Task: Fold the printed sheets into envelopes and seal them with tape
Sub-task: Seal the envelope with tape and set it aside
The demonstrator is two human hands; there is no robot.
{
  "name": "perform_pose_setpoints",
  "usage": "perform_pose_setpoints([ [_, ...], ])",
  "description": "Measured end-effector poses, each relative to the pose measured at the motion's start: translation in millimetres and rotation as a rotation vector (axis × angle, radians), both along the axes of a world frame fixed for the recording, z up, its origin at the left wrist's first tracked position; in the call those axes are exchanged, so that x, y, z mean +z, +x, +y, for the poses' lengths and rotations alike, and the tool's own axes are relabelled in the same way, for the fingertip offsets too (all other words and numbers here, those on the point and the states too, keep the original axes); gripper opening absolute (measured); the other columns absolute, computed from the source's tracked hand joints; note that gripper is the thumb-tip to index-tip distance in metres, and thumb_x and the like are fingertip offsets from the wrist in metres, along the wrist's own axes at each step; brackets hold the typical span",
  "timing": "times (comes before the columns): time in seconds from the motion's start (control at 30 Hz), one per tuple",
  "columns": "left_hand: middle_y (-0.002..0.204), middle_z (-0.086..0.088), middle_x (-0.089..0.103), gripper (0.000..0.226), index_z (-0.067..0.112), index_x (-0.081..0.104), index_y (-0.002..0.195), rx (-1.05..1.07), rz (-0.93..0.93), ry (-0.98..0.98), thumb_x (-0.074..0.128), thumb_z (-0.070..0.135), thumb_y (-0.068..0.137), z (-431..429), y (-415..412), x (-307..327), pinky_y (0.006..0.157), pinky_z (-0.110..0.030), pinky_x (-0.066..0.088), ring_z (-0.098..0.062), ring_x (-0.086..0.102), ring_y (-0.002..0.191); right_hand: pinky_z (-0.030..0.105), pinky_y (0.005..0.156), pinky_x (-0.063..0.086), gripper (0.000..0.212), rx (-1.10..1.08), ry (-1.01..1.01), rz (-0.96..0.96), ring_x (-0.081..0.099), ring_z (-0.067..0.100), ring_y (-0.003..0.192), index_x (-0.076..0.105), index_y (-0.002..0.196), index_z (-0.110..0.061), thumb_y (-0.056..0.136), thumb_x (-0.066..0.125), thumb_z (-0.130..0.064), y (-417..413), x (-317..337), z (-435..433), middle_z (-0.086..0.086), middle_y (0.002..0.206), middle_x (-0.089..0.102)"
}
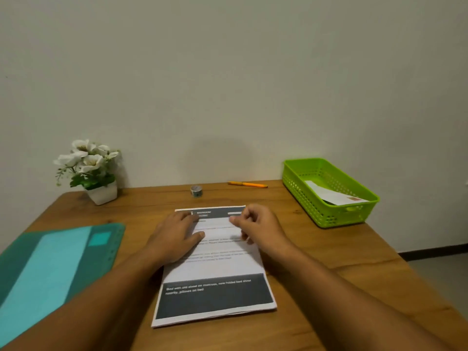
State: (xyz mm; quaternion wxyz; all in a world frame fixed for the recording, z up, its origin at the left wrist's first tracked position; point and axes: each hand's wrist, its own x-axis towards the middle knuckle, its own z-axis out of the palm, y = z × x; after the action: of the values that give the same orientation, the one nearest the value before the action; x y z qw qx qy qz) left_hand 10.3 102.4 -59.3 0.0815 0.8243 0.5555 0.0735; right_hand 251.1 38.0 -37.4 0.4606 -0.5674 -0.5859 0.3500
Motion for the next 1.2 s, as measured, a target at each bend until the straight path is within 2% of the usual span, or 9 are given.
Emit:
perform_pose_setpoints([
  [0.17, 0.172, 0.001, 0.001, 0.075, 0.026, 0.004, 0.164, -0.003, 0.155, -0.042, 0.009, 0.065, 0.101, -3, -11, -9, 0.125, -0.049, 0.003, -0.021, -0.003, 0.157, 0.044, 0.079, 0.055, 0.024, 0.269, 0.170, -0.572, 0.062, 0.010, 0.088, 0.068, 0.095, -0.028, 0.094, 0.066, -0.051, -56, -10, 10, -0.008, 0.093, 0.067],
  [0.27, 0.172, 0.001, -0.003, 0.069, 0.026, -0.002, 0.163, -0.007, 0.164, -0.018, 0.002, 0.057, 0.102, -4, -12, -14, 0.126, -0.049, 0.001, -0.020, -0.006, 0.157, 0.040, 0.099, 0.049, 0.055, 0.404, 0.216, -0.734, 0.052, 0.014, 0.116, 0.052, 0.135, -0.030, 0.092, 0.060, -0.065, -70, -20, 9, -0.003, 0.129, 0.058],
  [0.33, 0.172, 0.001, -0.002, 0.081, 0.026, -0.002, 0.163, -0.006, 0.163, 0.001, -0.010, 0.061, 0.090, -4, -13, -16, 0.126, -0.049, 0.002, -0.020, -0.004, 0.158, 0.038, 0.120, 0.032, 0.082, 0.478, 0.187, -0.822, 0.037, 0.017, 0.142, 0.032, 0.155, -0.022, 0.094, 0.053, -0.072, -68, -28, 8, 0.001, 0.158, 0.040],
  [0.4, 0.172, 0.001, -0.003, 0.082, 0.026, -0.003, 0.163, -0.004, 0.176, 0.015, -0.010, 0.063, 0.090, -2, -12, -18, 0.127, -0.049, 0.002, -0.020, -0.005, 0.158, 0.036, 0.129, 0.007, 0.100, 0.517, 0.113, -0.962, 0.009, 0.019, 0.158, 0.011, 0.165, -0.016, 0.094, 0.040, -0.080, -59, -33, 13, 0.004, 0.173, 0.011],
  [0.47, 0.172, 0.001, -0.003, 0.070, 0.026, -0.003, 0.163, -0.001, 0.183, 0.019, 0.003, 0.059, 0.101, 1, -12, -20, 0.127, -0.049, 0.001, -0.020, -0.006, 0.157, 0.040, 0.130, 0.000, 0.105, 0.479, 0.019, -1.040, -0.005, 0.017, 0.160, 0.000, 0.166, -0.016, 0.093, 0.029, -0.086, -40, -32, 29, 0.002, 0.174, -0.005],
  [0.63, 0.172, 0.002, -0.005, 0.067, 0.027, -0.005, 0.163, 0.003, 0.172, -0.006, 0.009, 0.057, 0.105, 1, -13, -20, 0.127, -0.049, -0.004, -0.019, -0.008, 0.157, 0.044, 0.129, -0.002, 0.109, 0.294, -0.133, -1.137, -0.010, 0.015, 0.159, -0.006, 0.166, -0.018, 0.087, 0.013, -0.092, 30, -34, 67, -0.001, 0.173, -0.011],
  [0.77, 0.171, -0.007, -0.005, 0.075, 0.017, -0.004, 0.163, 0.045, 0.212, 0.011, 0.007, 0.061, 0.103, -2, 7, -20, 0.125, -0.055, -0.007, -0.026, -0.011, 0.157, 0.045, 0.129, 0.000, 0.107, 0.276, -0.103, -1.131, -0.008, 0.015, 0.160, -0.003, 0.166, -0.019, 0.088, 0.012, -0.090, 34, -41, 70, -0.001, 0.174, -0.008],
  [0.97, 0.171, -0.002, -0.010, 0.076, 0.017, -0.005, 0.163, -0.215, 0.190, -0.007, 0.010, 0.062, 0.104, -5, 43, -19, 0.127, -0.047, -0.005, -0.018, -0.013, 0.157, 0.045, 0.129, -0.001, 0.103, 0.265, -0.093, -1.131, -0.007, 0.015, 0.160, -0.001, 0.166, -0.018, 0.091, 0.013, -0.086, 33, -42, 71, -0.001, 0.174, -0.007],
  [1.2, 0.171, -0.004, -0.009, 0.101, 0.015, -0.006, 0.162, -0.047, 0.254, -0.030, 0.001, 0.082, 0.087, 33, -24, -14, 0.125, -0.043, -0.002, -0.018, -0.006, 0.157, 0.044, 0.129, -0.001, 0.109, 0.270, -0.103, -1.133, -0.008, 0.014, 0.160, -0.002, 0.166, -0.019, 0.085, 0.008, -0.090, 34, -41, 70, -0.002, 0.174, -0.008],
])
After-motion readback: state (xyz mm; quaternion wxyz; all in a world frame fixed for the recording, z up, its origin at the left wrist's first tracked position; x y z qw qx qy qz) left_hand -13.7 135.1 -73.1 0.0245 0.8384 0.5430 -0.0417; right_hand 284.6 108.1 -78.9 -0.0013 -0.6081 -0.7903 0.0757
